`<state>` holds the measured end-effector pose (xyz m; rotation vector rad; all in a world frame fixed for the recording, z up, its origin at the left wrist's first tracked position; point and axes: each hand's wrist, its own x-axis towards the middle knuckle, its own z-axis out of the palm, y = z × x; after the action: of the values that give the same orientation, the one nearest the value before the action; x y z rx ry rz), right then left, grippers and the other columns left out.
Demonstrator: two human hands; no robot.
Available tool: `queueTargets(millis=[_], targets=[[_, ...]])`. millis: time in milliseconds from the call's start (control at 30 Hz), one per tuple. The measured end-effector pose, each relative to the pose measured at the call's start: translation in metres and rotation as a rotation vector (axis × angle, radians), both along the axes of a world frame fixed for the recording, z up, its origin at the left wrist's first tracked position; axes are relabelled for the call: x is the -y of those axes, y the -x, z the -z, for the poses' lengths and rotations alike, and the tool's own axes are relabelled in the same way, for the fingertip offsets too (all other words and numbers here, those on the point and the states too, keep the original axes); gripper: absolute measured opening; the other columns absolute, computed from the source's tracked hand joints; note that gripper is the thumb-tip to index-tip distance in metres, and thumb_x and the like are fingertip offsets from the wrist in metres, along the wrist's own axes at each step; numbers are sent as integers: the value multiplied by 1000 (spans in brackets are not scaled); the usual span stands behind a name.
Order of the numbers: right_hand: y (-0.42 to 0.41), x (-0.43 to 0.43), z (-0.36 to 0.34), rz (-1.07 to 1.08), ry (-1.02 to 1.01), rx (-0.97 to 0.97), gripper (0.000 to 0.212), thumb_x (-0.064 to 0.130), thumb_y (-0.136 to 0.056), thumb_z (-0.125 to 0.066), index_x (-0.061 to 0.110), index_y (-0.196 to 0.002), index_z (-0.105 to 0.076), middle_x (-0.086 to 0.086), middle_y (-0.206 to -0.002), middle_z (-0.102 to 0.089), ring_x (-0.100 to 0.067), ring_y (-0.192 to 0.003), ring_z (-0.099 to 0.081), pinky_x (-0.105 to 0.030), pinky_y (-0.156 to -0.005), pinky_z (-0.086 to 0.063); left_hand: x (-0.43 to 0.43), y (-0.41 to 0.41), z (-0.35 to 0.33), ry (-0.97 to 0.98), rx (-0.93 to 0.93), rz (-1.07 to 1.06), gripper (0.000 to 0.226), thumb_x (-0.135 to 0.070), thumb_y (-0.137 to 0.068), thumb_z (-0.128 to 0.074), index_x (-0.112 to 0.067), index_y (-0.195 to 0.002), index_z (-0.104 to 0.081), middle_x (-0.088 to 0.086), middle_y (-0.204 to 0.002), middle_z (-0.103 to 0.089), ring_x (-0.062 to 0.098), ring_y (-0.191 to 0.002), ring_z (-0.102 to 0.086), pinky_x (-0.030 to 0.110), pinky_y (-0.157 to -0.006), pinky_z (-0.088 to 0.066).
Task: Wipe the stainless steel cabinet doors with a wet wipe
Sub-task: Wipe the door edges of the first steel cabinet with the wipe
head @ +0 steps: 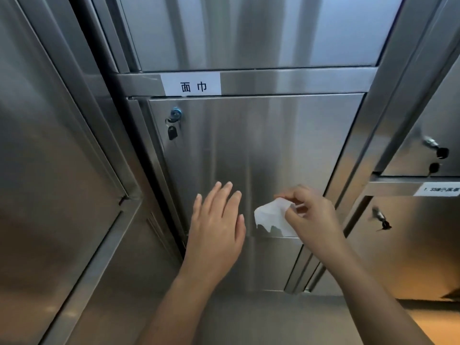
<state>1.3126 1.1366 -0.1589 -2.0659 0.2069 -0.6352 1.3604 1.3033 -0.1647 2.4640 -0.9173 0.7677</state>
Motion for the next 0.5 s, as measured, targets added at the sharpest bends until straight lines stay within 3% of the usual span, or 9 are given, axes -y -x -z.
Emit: queueTargets(millis=[200,300,500], targets=[[-42,14,1,-48,37,-32,35,-2,-80,-53,31,-79,-62,12,-87,-63,4,-78,-54,-6,-62,-40,18,-38,11,-13,-26,1,37,-11,-79,-59,1,-113,-63,19,-126,-57,35,-120,-52,58,-97,-35],[-60,27,1,-107,37,-26,34,-2,-80,-54,31,-79,-63,16,-86,-61,1,-78,-54,-10,-61,-43,31,-45,18,-9,-36,-52,37,-11,-79,-58,1,-113,-63,20,-127,-56,36,-121,-51,58,-96,-37],[-83,47,23,-290,102,-74,28,-8,-76,-55,15,-83,-69,13,-81,-60,-2,-77,-55,-12,-66,-42,50,-48,39,28,-60,-171,41,-18,-84,-40,1,-111,-64,19,-128,-56,36,-121,-51,58,-95,-38]])
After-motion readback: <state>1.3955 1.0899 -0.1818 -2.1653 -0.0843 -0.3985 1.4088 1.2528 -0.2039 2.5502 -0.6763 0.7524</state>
